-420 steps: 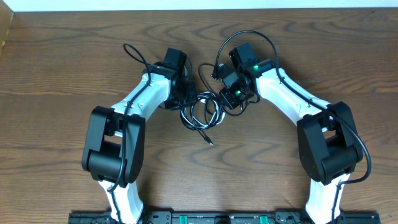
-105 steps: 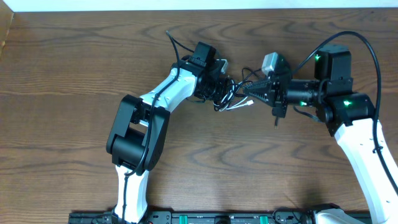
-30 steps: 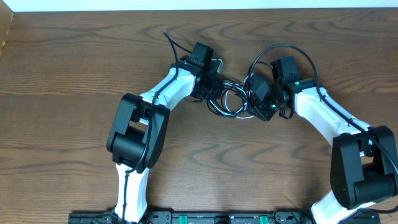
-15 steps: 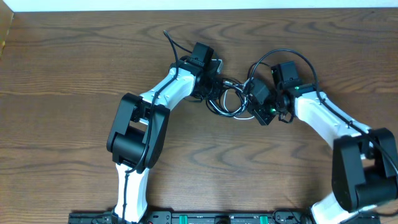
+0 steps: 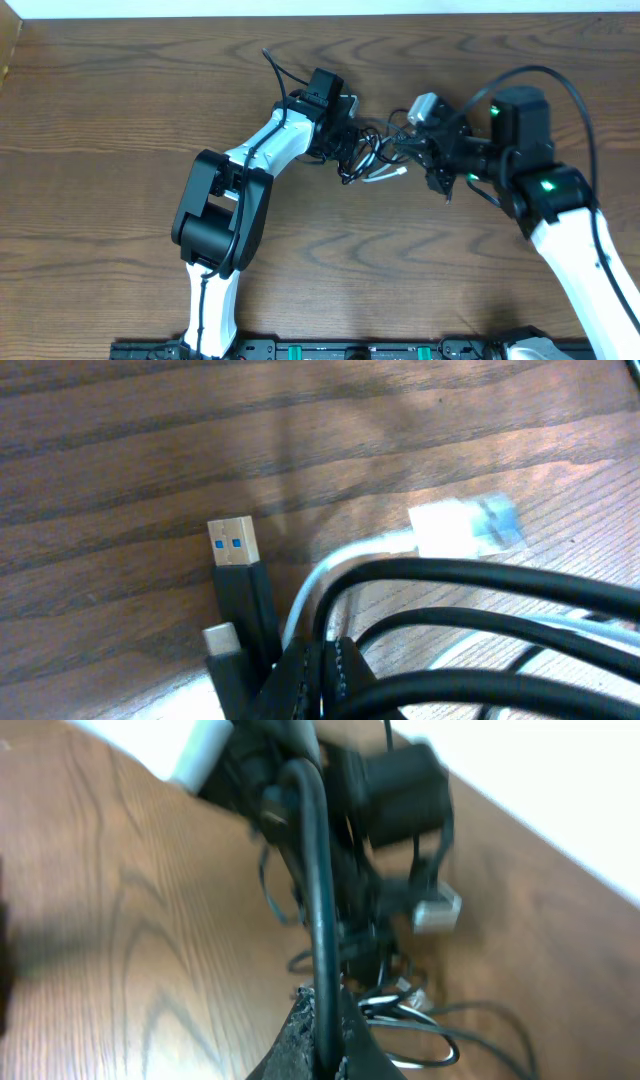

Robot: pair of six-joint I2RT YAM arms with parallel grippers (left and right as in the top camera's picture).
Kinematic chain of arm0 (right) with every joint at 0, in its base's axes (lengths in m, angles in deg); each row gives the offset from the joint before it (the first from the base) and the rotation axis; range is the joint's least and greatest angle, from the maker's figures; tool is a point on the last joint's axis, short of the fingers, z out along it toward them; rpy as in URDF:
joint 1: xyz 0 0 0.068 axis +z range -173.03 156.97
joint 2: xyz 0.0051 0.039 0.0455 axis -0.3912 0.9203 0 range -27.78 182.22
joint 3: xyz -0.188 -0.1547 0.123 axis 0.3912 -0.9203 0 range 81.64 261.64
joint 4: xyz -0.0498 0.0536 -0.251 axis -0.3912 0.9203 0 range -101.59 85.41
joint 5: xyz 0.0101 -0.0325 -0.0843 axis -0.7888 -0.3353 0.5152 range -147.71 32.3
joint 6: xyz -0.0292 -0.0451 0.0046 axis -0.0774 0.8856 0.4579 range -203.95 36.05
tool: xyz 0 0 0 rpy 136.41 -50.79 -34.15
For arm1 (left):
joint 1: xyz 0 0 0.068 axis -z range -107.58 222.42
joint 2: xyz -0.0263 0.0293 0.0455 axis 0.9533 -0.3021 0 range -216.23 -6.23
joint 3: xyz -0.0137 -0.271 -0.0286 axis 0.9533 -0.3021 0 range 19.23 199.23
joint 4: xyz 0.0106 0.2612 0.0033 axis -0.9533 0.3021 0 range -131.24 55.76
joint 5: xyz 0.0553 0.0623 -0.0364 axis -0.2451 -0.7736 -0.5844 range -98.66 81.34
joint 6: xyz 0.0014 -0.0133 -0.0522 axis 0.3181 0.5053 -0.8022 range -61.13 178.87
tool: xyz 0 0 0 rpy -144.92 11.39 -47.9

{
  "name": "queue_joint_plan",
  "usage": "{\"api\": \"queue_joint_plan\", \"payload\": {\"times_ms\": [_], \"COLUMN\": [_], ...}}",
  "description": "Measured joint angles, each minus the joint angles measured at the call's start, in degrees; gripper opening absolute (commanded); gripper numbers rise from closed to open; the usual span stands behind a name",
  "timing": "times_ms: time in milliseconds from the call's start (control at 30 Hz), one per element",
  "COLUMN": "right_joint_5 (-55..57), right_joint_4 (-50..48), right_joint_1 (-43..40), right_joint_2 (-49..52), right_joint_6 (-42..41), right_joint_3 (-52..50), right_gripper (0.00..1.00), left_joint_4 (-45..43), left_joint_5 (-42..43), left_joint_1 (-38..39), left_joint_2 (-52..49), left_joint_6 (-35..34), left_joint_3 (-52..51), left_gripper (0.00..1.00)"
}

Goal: Untangle cables

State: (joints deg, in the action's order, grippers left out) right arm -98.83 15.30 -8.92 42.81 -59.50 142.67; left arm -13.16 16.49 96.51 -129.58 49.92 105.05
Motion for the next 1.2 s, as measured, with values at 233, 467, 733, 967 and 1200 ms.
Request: {"api": "queue_joint_plan", "payload": {"times_ms": [233,467,733,967,1200], "right_joint_5": [-2.54,2.56,12.52,14.69,15.32], "right_joint_4": [-4.70,-4.07,2.95,9.53,11.19], "right_joint_1": [-0.09,-1.84,-2.69,-2.75,-2.75], "right_joint_2": [-6.88,-8.07,-7.02,-2.78,4.28], "right_joint_6": [-3.50,-9.90,-16.37,-17.68,-19.76], "right_joint_3": [0.00,0.00,0.02,0.07,0.07], "right_gripper": [0.01,0.01,0.01,0.01,0.01], "left_joint_4": [0.13,0.13,0.13,0.15,0.15], "left_joint_5": [0.02,0.00,-0.02,-0.02,0.00], "left_joint_1": [0.00,0.00,0.00,0.00,0.00], "left_joint_2": [0.00,0.00,0.00,0.00,0.00], "left_joint_6": [0.00,0.00,0.00,0.00,0.00], "left_joint_3": [0.00,0.00,0.00,0.00,0.00], "left_gripper": [0.08,0.08,0.08,0.08,0.08]}}
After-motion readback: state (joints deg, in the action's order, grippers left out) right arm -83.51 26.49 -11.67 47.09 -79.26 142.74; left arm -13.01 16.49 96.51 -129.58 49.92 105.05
